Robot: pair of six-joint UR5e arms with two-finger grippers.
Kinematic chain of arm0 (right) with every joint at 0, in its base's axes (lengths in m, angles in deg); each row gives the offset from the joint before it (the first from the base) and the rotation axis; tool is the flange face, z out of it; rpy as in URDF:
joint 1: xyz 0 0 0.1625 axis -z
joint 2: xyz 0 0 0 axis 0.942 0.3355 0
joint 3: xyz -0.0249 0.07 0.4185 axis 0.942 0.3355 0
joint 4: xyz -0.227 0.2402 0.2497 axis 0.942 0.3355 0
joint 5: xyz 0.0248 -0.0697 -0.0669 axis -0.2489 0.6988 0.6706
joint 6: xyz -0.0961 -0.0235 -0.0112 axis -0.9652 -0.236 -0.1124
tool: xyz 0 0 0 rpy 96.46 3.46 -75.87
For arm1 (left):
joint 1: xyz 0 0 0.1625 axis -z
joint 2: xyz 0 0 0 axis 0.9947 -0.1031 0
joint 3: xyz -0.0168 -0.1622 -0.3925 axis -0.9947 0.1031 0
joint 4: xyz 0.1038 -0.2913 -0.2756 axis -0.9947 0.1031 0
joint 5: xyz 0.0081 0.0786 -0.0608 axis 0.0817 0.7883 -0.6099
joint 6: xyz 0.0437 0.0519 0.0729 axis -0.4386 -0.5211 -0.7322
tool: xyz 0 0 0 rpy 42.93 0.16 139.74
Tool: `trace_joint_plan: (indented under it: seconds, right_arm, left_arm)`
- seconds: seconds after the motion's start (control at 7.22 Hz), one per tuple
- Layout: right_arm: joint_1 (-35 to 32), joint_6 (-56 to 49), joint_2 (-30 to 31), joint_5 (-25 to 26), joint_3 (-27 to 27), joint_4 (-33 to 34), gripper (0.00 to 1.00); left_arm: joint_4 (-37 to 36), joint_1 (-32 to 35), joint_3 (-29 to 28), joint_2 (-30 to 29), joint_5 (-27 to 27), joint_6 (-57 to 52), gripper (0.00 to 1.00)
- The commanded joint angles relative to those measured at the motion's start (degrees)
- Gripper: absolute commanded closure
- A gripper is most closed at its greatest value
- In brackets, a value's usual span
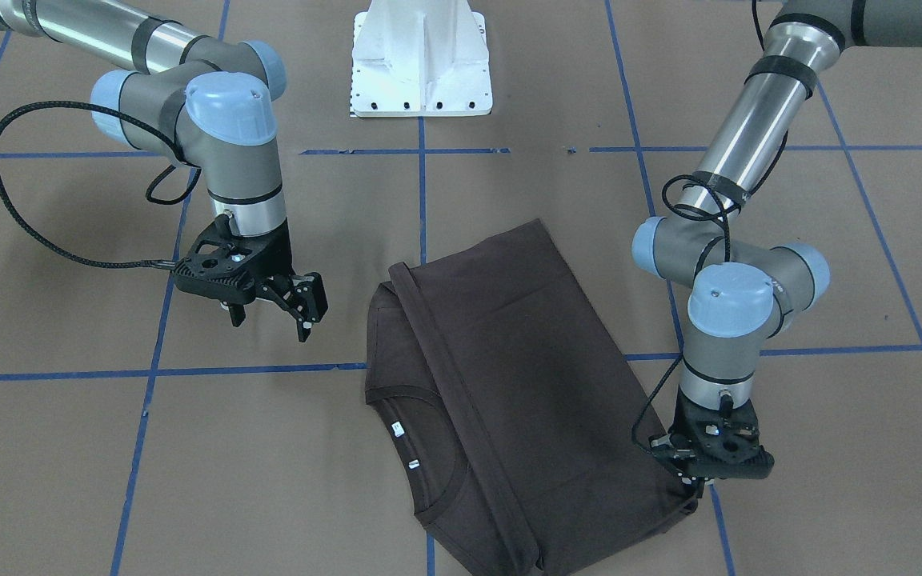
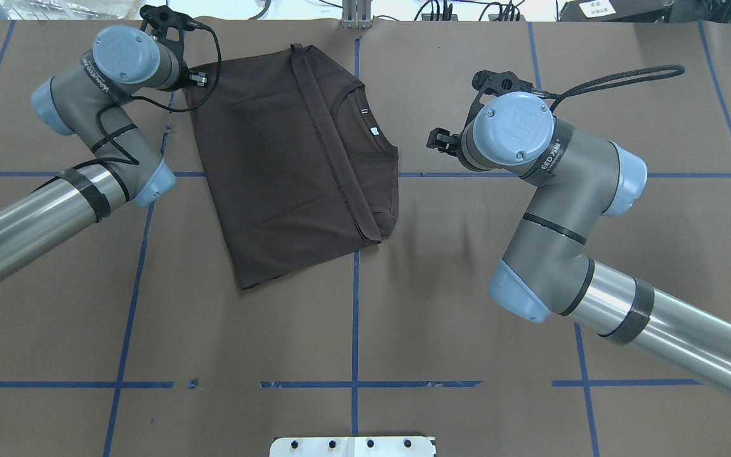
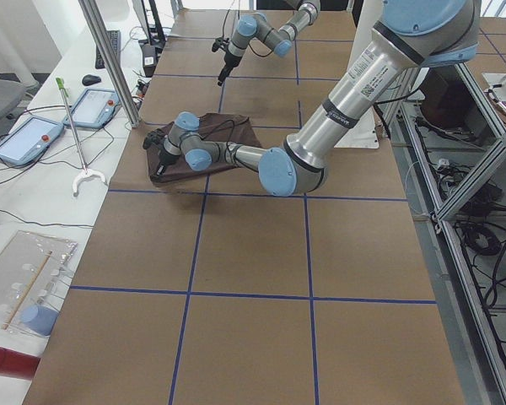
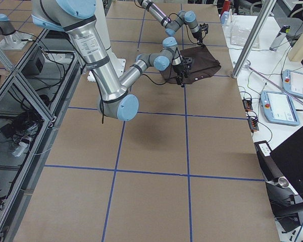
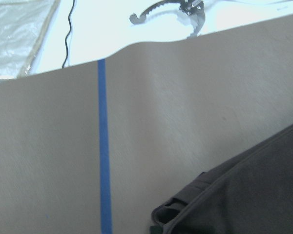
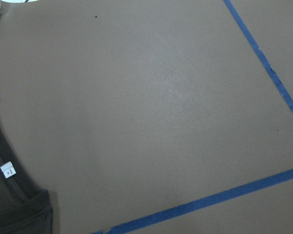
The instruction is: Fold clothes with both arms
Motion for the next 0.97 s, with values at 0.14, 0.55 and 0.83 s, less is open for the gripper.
trace_joint_plan:
  seconds: [0.14,0.55,0.83]
  right_arm:
    - [2.2,5.4,-3.6,0.9,2.3,0.1,0.05]
    - [5.9,12.6,-12.7,4.9,15.9,-6.4,0.23]
    - [8.6,12.3,-13.2,5.5,16.8,-6.0,0.23]
  left_arm:
    - [0.9,5.0,3.8,1.8,-8.1,-11.1,0.0]
    - [0.7,5.2,13.9,8.2,-12.7,-10.2,0.0]
    - [1.1,4.5,13.8,8.2,-12.7,-8.7,0.0]
